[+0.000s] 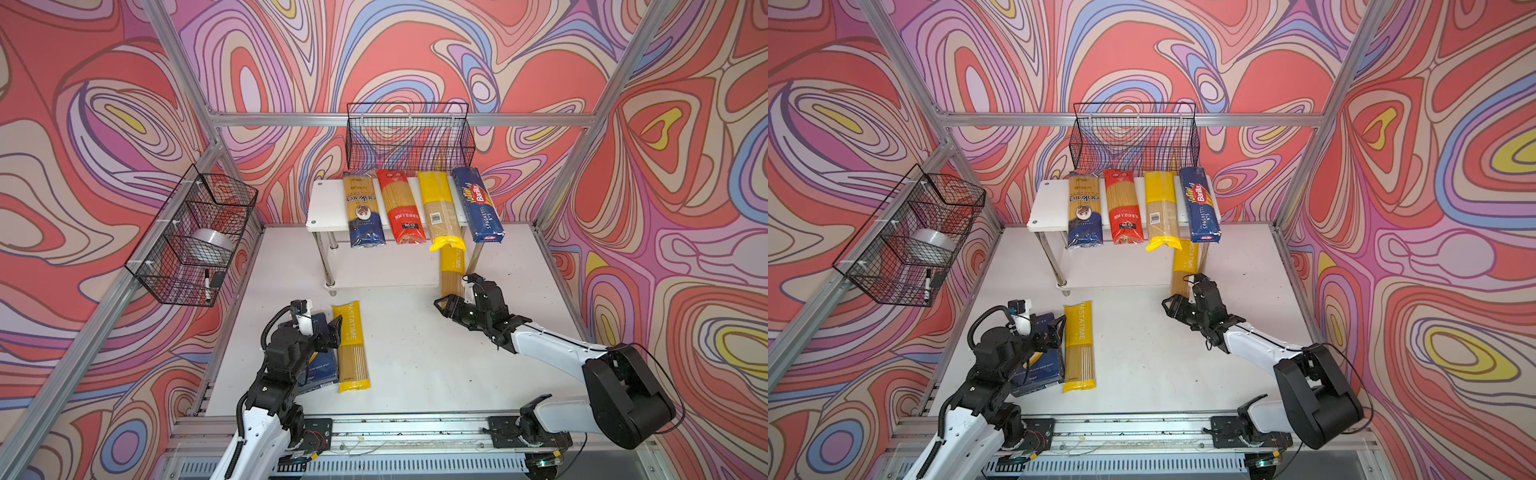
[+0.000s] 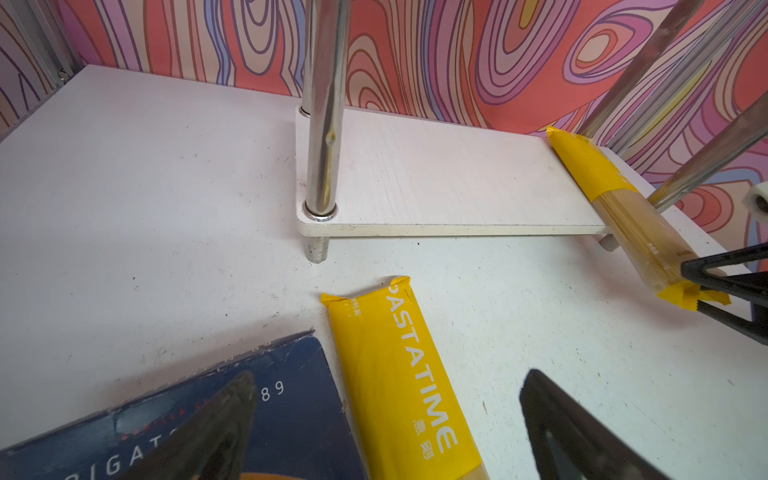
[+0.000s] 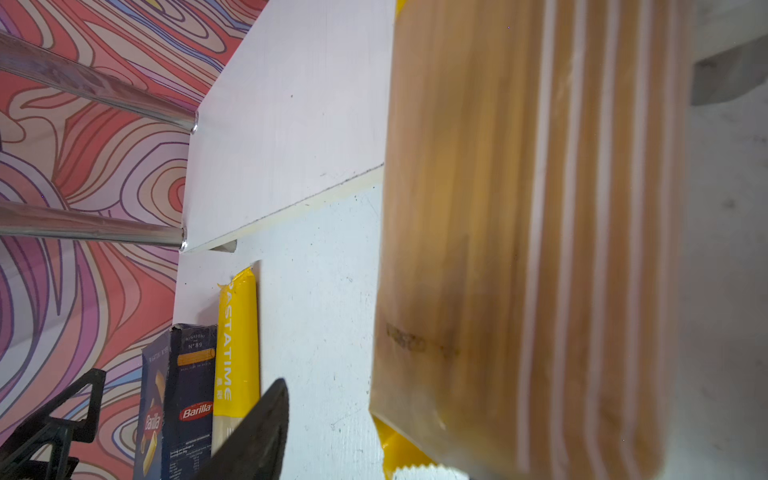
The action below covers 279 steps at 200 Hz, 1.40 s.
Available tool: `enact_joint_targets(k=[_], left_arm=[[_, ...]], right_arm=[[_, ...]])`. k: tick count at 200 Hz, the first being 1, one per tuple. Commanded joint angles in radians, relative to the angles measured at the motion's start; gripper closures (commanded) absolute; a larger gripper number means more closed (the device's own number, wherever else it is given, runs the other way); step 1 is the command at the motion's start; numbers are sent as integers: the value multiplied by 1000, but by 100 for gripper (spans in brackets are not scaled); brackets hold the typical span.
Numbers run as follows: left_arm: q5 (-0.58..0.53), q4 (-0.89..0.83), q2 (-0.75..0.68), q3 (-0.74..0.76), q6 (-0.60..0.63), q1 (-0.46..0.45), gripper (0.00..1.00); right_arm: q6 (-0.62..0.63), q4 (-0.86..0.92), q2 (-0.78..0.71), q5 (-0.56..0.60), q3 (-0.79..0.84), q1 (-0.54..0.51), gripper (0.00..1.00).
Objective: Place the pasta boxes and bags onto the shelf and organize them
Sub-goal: 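Stand the bag against the shelf front and open the right gripper, then draw the open right gripper back from the standing bag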
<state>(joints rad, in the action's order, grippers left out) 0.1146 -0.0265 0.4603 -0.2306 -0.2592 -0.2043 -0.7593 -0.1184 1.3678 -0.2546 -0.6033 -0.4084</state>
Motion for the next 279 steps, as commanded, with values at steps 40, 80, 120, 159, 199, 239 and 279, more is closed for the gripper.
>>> enact_joint_targets(k=[40,80,120,159,199,239,279], left_arm=[[1,0,-12,-15,-3,-2,0],[3,-1,-17,-13,-3,-3,0],[3,-2,-22,-10,-3,-2,0],[3,-3,-24,-10,-3,-1,0],[2,-7,-38,-7,-5,-3,0],[0,-8,-45,-4,-5,-2,0],[1,-7,-40,-5,-4,-2,0]], right_arm=[[75,21,2,81,-80,3,32],[99,66,-41,118,-91,6,32],[130,137,-106,174,-90,7,31],[132,135,-106,164,-94,13,31],[144,178,-88,167,-109,16,30],[164,235,-154,198,-91,23,30],[197,319,-213,200,-105,26,30]])
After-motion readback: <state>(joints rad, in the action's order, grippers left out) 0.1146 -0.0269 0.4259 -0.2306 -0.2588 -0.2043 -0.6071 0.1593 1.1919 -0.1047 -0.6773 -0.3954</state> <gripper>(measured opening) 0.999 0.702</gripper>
